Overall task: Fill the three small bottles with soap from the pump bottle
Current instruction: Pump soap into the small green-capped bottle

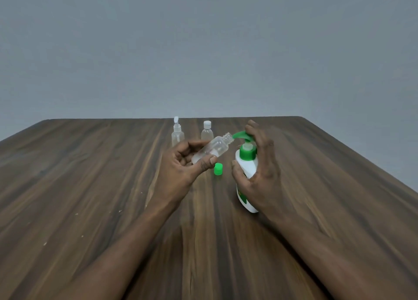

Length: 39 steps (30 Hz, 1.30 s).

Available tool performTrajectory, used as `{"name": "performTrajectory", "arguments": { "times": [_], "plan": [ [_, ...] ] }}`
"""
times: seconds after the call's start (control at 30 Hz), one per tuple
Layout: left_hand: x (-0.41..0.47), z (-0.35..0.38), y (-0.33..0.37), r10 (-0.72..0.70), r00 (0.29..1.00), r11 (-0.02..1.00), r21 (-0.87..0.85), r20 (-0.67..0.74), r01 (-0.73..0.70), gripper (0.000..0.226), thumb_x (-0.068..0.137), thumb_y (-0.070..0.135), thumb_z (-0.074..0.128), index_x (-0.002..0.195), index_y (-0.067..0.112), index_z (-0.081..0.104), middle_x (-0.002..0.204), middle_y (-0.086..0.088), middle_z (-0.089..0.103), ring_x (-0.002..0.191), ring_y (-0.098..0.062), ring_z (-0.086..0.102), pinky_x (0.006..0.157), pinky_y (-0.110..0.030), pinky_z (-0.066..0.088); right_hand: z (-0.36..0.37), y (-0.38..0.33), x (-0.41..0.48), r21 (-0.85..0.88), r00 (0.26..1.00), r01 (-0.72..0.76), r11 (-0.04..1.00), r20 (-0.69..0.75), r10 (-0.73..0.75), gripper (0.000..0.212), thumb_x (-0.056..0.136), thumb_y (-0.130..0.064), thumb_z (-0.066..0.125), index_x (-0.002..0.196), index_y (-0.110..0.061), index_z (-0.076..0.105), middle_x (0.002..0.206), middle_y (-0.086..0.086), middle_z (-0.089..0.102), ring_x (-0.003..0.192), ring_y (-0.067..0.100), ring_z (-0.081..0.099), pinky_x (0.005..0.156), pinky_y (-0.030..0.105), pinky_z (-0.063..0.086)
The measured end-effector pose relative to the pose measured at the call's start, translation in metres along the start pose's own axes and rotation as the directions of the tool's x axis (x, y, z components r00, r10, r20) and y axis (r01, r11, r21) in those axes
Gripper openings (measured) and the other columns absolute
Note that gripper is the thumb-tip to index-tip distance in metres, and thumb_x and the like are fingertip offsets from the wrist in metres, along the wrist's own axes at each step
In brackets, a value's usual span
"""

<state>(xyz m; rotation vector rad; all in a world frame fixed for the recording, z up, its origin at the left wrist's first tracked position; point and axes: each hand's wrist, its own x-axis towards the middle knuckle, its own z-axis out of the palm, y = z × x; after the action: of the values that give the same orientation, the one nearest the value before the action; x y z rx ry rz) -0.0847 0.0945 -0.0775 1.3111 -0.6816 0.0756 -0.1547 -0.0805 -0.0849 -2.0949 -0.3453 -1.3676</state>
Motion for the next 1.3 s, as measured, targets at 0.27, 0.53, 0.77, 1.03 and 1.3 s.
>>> {"name": "performTrajectory", "arguments": {
  "times": [0.27, 0.53, 0.77, 1.03, 1.3],
  "plan": [
    [-0.003, 0.007, -0.002, 0.016, 1.0, 1.0, 0.003, -0.014, -0.016, 0.043, 0.074, 0.015, 0.083, 0.115, 0.009, 0.07, 0.114, -0.003, 0.075, 0.109, -0.018, 0.071, 0.094, -0.036, 0.058, 0.0, -0.002, 0.001, -0.004, 1.0, -0.005, 1.0, -0.011, 0.005, 0.077, 0.076, 0.007, 0.072, 0.144, -0.011, 0.039, 0.146, 0.0, 0.044, 0.139, 0.018, 0.042, 0.111, 0.044, 0.039],
    [-0.004, 0.013, 0.001, 0.058, 0.998, 0.998, 0.002, -0.038, -0.058, 0.041, 0.07, 0.018, 0.082, 0.11, 0.019, 0.073, 0.109, 0.001, 0.077, 0.106, -0.014, 0.072, 0.089, -0.031, 0.059, -0.003, -0.001, 0.0, 0.016, 0.995, -0.05, 0.999, -0.083, 0.051, 0.068, 0.078, 0.005, 0.073, 0.136, -0.015, 0.045, 0.133, -0.003, 0.05, 0.126, 0.012, 0.051, 0.104, 0.028, 0.041],
    [-0.006, 0.023, 0.003, 0.074, 0.996, 0.997, 0.008, -0.042, -0.074, 0.039, 0.068, 0.019, 0.083, 0.105, 0.019, 0.074, 0.103, 0.008, 0.078, 0.102, -0.009, 0.072, 0.084, -0.022, 0.058, -0.003, 0.004, -0.003, -0.027, 0.99, -0.093, 0.995, -0.105, 0.09, 0.064, 0.078, -0.001, 0.075, 0.133, -0.01, 0.045, 0.127, 0.004, 0.052, 0.116, 0.018, 0.055, 0.099, 0.025, 0.042],
    [-0.001, 0.021, 0.001, 0.056, 0.997, 0.998, 0.004, -0.055, -0.056, 0.043, 0.067, 0.019, 0.084, 0.109, 0.016, 0.075, 0.105, 0.004, 0.078, 0.104, -0.01, 0.072, 0.087, -0.025, 0.058, 0.009, -0.006, -0.004, -0.064, 0.974, -0.125, 0.99, -0.199, 0.11, 0.063, 0.075, 0.007, 0.07, 0.132, -0.008, 0.049, 0.128, 0.006, 0.054, 0.117, 0.019, 0.056, 0.099, 0.027, 0.045],
    [0.002, 0.017, -0.003, 0.068, 0.998, 0.997, -0.022, -0.004, -0.068, 0.04, 0.081, -0.005, 0.076, 0.119, 0.006, 0.069, 0.115, 0.0, 0.075, 0.113, -0.014, 0.069, 0.093, -0.025, 0.056, 0.016, -0.009, -0.003, -0.05, 0.976, -0.146, 0.988, -0.169, 0.135, 0.083, 0.071, 0.009, 0.07, 0.142, -0.015, 0.034, 0.139, 0.009, 0.047, 0.127, 0.022, 0.051, 0.102, 0.02, 0.042]
  ]
}}
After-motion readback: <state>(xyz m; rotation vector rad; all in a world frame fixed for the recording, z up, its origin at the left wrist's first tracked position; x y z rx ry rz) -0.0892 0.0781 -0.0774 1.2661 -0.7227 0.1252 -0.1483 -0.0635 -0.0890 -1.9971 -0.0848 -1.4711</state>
